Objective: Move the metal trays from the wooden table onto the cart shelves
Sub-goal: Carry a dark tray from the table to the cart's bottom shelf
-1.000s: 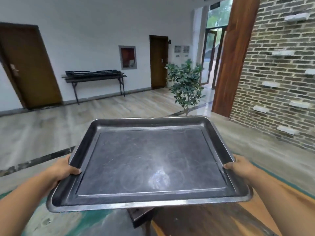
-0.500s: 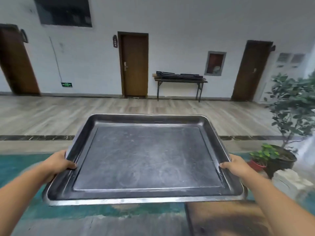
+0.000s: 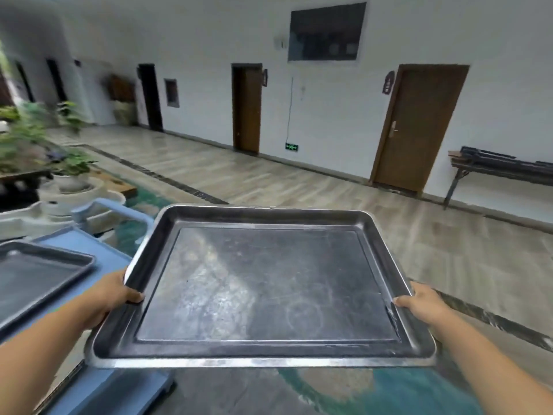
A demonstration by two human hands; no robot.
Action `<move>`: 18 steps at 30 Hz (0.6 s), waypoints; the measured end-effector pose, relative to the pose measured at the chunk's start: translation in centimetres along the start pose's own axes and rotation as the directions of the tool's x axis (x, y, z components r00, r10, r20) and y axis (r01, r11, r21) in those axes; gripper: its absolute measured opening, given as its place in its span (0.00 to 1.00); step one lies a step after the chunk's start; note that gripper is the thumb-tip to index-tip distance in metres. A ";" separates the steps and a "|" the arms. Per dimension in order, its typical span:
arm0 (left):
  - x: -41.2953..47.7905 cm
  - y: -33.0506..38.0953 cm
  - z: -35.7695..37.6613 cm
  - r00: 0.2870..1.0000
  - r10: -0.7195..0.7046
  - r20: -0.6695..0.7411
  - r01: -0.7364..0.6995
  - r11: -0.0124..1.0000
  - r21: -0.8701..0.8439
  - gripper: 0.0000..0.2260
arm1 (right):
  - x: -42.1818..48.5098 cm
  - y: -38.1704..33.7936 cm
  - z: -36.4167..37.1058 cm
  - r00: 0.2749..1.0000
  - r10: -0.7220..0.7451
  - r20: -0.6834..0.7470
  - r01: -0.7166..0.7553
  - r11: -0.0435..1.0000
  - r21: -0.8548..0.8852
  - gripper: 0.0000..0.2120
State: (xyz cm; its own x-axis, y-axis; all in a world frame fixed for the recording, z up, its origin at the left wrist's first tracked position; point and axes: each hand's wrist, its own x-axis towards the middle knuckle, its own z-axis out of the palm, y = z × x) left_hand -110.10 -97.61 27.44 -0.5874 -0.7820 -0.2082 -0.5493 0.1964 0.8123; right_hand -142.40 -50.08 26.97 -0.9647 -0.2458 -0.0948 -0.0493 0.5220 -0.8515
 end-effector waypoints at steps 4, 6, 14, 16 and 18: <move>-4.4 -3.4 -3.0 0.980 -0.099 -0.171 0.094 0.995 -0.038 0.15 | 4.5 -3.5 4.7 0.976 -0.101 0.193 0.103 0.995 -0.003 0.10; -7.3 -5.0 -4.1 0.952 -0.155 -0.265 0.144 0.988 -0.057 0.14 | 6.3 -5.1 7.1 0.951 -0.147 0.272 0.153 0.988 0.001 0.10; -22.1 -10.9 -6.9 0.755 -0.353 -0.553 0.336 0.932 -0.137 0.13 | 7.1 -9.8 18.5 0.759 -0.309 0.573 0.338 0.939 0.059 0.12; -25.9 -12.0 -7.6 0.700 -0.394 -0.596 0.384 0.911 -0.150 0.12 | 6.1 -10.9 21.5 0.693 -0.312 0.650 0.361 0.931 0.062 0.15; -29.3 -12.9 -8.3 0.644 -0.429 -0.633 0.426 0.889 -0.169 0.13 | 4.6 -12.0 24.3 0.632 -0.321 0.705 0.384 0.920 0.075 0.15</move>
State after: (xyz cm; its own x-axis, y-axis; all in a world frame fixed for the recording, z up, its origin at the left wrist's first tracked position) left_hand -80.85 -82.10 27.54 0.2333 -0.9626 -0.1376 -0.6382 -0.2584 0.7252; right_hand -139.98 -77.31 24.26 -0.4114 -0.8990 -0.1500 -0.3967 0.3248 -0.8586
